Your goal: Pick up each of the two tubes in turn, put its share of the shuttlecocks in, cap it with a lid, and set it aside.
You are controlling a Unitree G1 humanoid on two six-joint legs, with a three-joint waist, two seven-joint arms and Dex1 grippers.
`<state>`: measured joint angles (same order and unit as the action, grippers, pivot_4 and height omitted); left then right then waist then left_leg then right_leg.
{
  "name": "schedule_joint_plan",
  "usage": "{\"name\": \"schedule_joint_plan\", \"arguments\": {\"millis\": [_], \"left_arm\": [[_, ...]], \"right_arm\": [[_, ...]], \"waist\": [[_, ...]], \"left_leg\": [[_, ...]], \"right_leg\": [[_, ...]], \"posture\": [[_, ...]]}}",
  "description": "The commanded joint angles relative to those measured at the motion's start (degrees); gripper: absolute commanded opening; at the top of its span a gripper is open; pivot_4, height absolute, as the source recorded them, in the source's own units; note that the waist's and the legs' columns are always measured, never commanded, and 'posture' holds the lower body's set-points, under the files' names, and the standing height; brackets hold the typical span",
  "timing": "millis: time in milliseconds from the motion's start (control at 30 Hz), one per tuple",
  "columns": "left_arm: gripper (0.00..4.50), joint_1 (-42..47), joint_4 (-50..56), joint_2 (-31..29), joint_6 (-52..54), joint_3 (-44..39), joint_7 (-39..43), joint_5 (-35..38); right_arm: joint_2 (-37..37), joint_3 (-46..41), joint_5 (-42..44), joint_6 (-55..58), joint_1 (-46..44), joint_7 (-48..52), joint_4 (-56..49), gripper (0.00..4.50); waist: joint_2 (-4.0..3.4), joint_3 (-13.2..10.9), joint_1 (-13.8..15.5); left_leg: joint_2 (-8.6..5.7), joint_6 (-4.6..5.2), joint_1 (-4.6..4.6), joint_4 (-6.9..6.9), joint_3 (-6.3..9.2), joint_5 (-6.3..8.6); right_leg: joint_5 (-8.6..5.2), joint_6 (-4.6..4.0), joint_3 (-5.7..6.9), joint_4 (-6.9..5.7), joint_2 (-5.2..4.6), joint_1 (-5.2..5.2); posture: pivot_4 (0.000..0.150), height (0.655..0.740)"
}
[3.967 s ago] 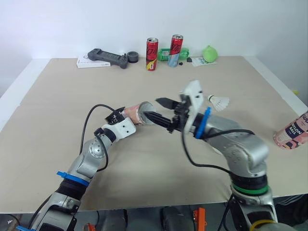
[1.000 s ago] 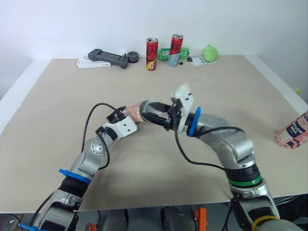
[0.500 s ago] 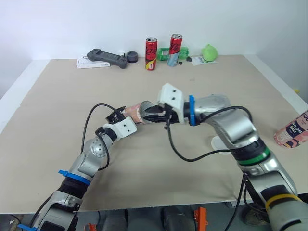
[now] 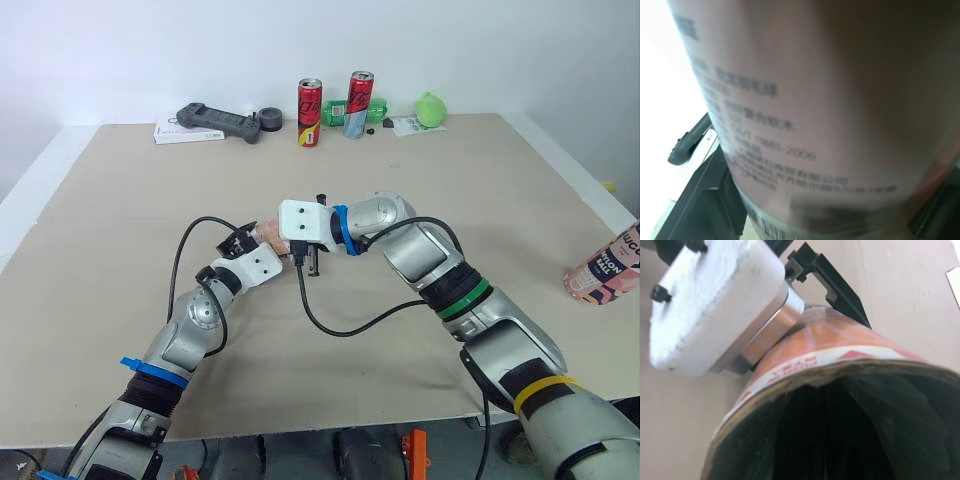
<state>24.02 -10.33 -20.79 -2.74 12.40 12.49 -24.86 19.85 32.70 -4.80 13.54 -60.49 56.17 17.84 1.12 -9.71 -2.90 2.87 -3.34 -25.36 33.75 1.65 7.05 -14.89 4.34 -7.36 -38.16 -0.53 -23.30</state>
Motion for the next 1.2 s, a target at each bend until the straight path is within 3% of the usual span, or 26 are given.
{"name": "schedule_joint_plan", "arguments": {"millis": [33,267,467,633,733,800,1000,1200], "left_arm": [[3.50,-1.1,1.6,0.6,0.6,0.7,0.0,-0.2],[3.50,-1.5,1.7,0.5,0.3,0.8,-0.2,0.2],[3.50,-1.3,0.5,0.5,-0.5,0.9,-0.4,0.4],[3.50,0.5,0.9,1.6,-0.3,-1.3,-0.3,3.2],[3.50,1.2,2.0,3.0,-0.3,-3.0,0.5,7.0],[3.50,1.8,2.6,4.2,0.0,-4.0,1.2,9.5],[3.50,2.6,6.6,11.4,2.6,-7.9,8.1,26.0],[3.50,-0.9,9.6,14.4,8.9,-5.5,16.9,35.6]], "right_arm": [[-1.2,-3.8,3.1,0.0,0.3,2.4,-2.4,0.04],[9.4,-15.8,14.5,9.8,5.2,11.4,-18.0,0.04],[14.6,-21.7,20.7,17.3,8.2,12.3,-24.5,0.04],[22.8,-32.6,28.7,25.5,16.6,12.7,-26.8,0.04],[28.6,-35.3,28.4,25.6,23.5,13.7,-24.4,0.70],[31.0,-36.6,28.1,24.9,26.5,13.5,-22.6,1.67],[35.7,-38.4,22.7,19.3,33.8,8.9,-12.6,4.43],[35.4,-37.7,20.4,17.0,34.9,6.0,-6.2,4.43]], "waist": [[0.00,0.0,0.0],[0.01,0.0,0.3],[0.01,0.0,0.2],[0.07,0.0,0.7],[0.11,-0.1,0.8],[0.10,-0.1,0.6],[0.14,-0.1,0.3],[0.11,-0.1,0.1]], "left_leg": [[0.05,0.00,0.00,0.00,0.01,0.00],[-0.01,-0.07,-0.24,-0.01,0.15,0.04],[0.01,-0.12,-0.14,-0.03,0.15,0.08],[-0.06,-0.12,-0.23,0.02,0.13,0.07],[-0.12,-0.12,-0.25,0.02,0.02,0.08],[-0.13,-0.12,-0.27,0.01,0.03,0.08],[-0.17,-0.12,-0.28,0.08,0.03,0.08],[-0.16,-0.11,-0.15,0.10,0.03,0.07]], "right_leg": [[0.02,-0.03,0.00,0.00,0.06,-0.01],[-0.06,-0.09,-0.01,0.01,0.08,-0.03],[-0.16,-0.04,0.01,-0.01,0.08,-0.03],[-0.18,0.04,0.02,0.03,-0.02,0.03],[-0.19,0.05,0.00,0.06,-0.14,0.02],[-0.22,0.07,0.00,0.06,-0.14,-0.02],[-0.22,0.17,0.00,0.07,-0.17,0.01],[-0.20,0.19,-0.02,0.02,-0.11,0.06]], "posture": [[0.150,0.7400],[0.150,0.7400],[0.150,0.7400],[0.150,0.7400],[0.150,0.7400],[0.150,0.7400],[0.150,0.7400],[0.150,0.7400]]}}
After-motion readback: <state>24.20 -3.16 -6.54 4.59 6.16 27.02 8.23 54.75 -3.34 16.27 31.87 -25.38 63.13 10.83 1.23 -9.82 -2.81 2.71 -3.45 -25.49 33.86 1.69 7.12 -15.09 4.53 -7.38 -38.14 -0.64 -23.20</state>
